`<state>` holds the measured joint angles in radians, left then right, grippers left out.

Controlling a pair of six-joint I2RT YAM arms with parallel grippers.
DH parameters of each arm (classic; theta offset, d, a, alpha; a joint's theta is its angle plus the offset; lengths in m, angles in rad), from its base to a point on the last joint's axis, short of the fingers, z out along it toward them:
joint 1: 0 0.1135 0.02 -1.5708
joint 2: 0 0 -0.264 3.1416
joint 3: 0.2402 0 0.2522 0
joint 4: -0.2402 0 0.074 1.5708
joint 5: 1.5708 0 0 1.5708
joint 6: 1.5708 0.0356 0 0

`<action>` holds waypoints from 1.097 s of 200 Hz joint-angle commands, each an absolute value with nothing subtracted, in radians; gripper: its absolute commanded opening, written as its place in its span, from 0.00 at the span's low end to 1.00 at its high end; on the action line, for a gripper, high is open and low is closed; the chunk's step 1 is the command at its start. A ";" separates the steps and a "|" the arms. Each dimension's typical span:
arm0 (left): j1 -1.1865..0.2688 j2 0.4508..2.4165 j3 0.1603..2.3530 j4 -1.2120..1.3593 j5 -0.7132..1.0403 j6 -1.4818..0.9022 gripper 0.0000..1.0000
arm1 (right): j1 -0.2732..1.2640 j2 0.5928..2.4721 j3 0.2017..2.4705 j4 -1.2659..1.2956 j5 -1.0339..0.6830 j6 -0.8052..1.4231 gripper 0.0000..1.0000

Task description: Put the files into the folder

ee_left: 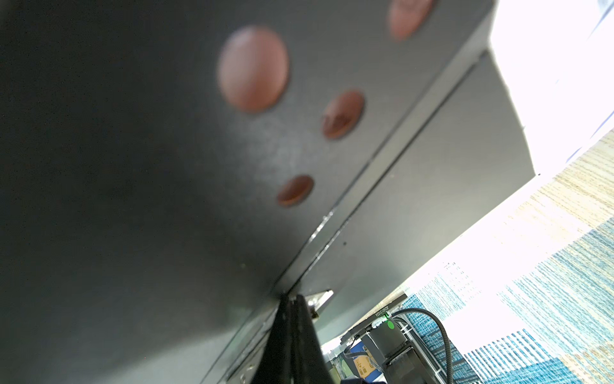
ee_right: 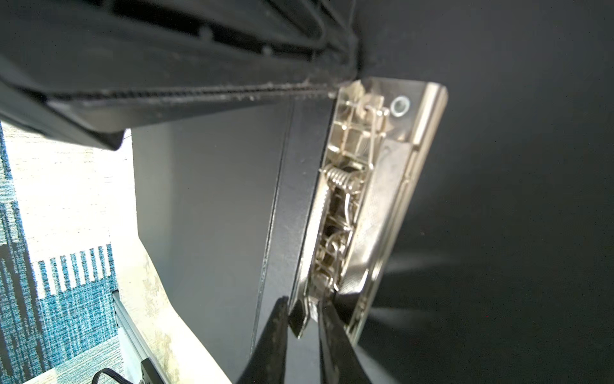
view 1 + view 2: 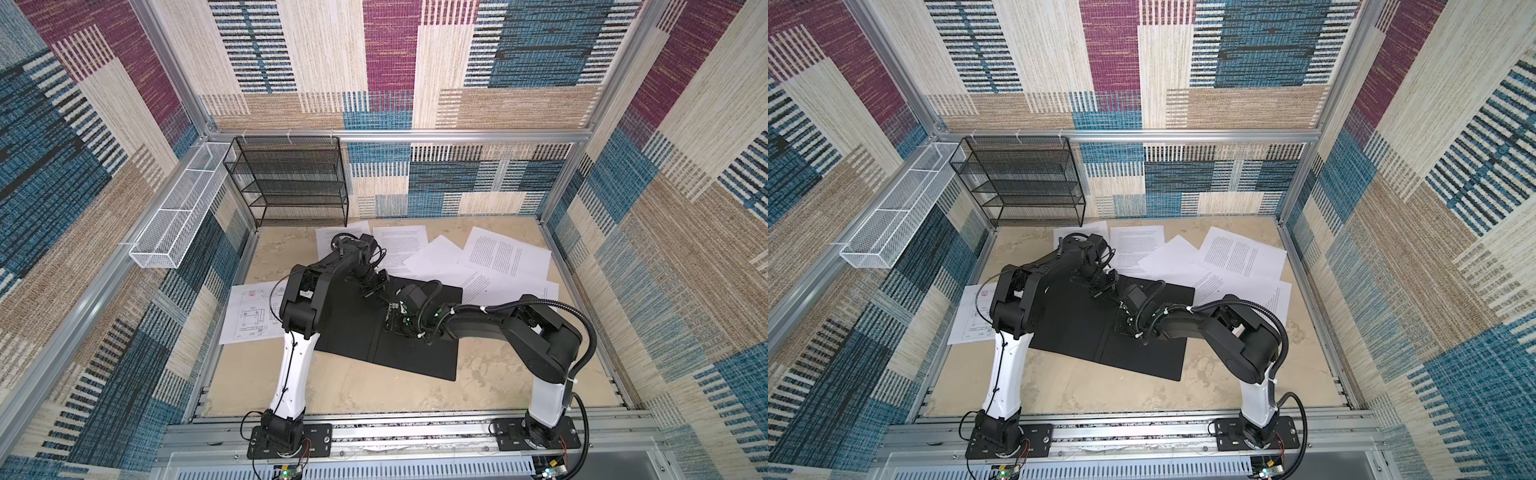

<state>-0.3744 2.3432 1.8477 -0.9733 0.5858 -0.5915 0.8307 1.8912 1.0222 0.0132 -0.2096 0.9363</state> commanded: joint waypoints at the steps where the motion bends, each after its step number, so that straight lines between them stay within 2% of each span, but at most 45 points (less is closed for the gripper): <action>1: -0.378 2.369 1.833 -0.999 0.454 -0.607 0.05 | 0.834 1.902 1.031 0.006 -0.216 0.939 0.13; 40: -0.377 2.383 1.839 -0.998 0.458 -0.609 0.06 | 0.835 1.896 1.021 -0.015 -0.196 0.952 0.00; 78: -0.377 2.399 1.835 -0.998 0.445 -0.611 0.05 | 0.834 1.903 0.985 -0.016 -0.172 1.001 0.00; 166: -0.364 2.439 1.838 -1.023 0.378 -0.609 0.04 | 0.835 1.840 0.741 0.089 -0.065 1.279 0.00; 219: -0.360 2.457 1.842 -1.028 0.365 -0.609 0.03 | 0.836 1.744 0.743 0.098 0.012 1.234 0.00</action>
<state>-0.3679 2.4001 1.8629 -0.9901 0.6842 -0.5880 0.8368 1.7679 0.7364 0.3187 -0.0811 1.2453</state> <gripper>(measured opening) 0.048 0.052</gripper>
